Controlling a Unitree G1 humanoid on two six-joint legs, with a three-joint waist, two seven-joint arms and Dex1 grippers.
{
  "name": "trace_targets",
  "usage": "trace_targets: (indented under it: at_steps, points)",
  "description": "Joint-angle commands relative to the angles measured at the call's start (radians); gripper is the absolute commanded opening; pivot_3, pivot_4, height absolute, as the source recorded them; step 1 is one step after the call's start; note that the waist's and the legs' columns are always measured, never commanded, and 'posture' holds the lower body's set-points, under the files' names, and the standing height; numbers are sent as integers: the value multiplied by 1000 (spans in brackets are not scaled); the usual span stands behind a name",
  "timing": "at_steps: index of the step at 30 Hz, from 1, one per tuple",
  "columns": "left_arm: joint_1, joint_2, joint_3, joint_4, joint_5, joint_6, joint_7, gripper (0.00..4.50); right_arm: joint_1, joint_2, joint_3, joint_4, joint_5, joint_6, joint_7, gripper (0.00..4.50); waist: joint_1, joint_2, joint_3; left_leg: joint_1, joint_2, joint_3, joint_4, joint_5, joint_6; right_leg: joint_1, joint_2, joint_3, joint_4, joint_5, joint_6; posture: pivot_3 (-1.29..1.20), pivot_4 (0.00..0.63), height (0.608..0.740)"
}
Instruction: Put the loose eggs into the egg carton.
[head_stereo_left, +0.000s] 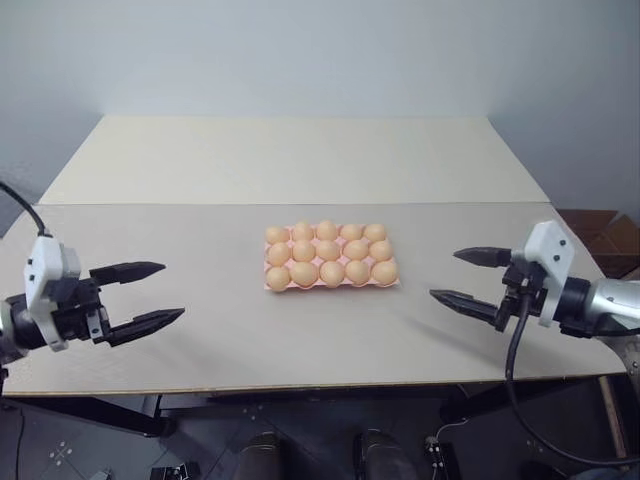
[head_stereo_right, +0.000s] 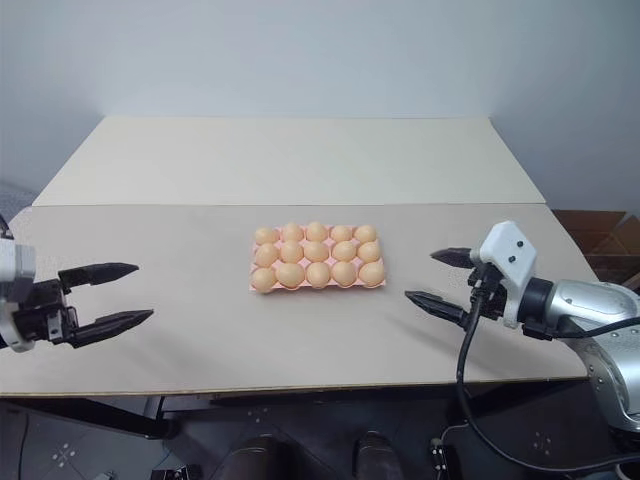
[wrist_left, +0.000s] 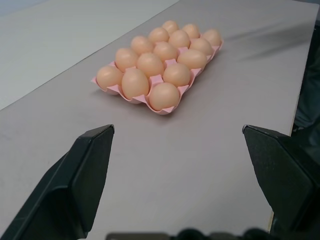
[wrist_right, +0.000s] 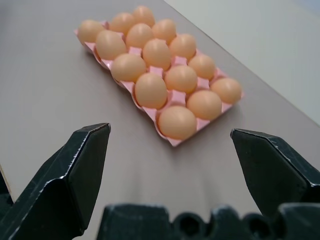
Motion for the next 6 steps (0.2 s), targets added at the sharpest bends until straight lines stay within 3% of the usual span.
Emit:
trace_targets:
  at_steps: [1,6]
  points:
    - [-59,9,-26,9,-40,15,6,4479,-13,-6,-8,-35,7,-7,1,4500,0,0,0,0,0,0,0,0,0,0,0,0,0,0,0,0,150,740]
    - [-61,5,-44,-17,-61,38,14,4479,-20,1,-12,-62,37,32,-30,4500,0,0,0,-3,0,0,0,0,0,-2,0,0,-1,0,0,0,150,740]
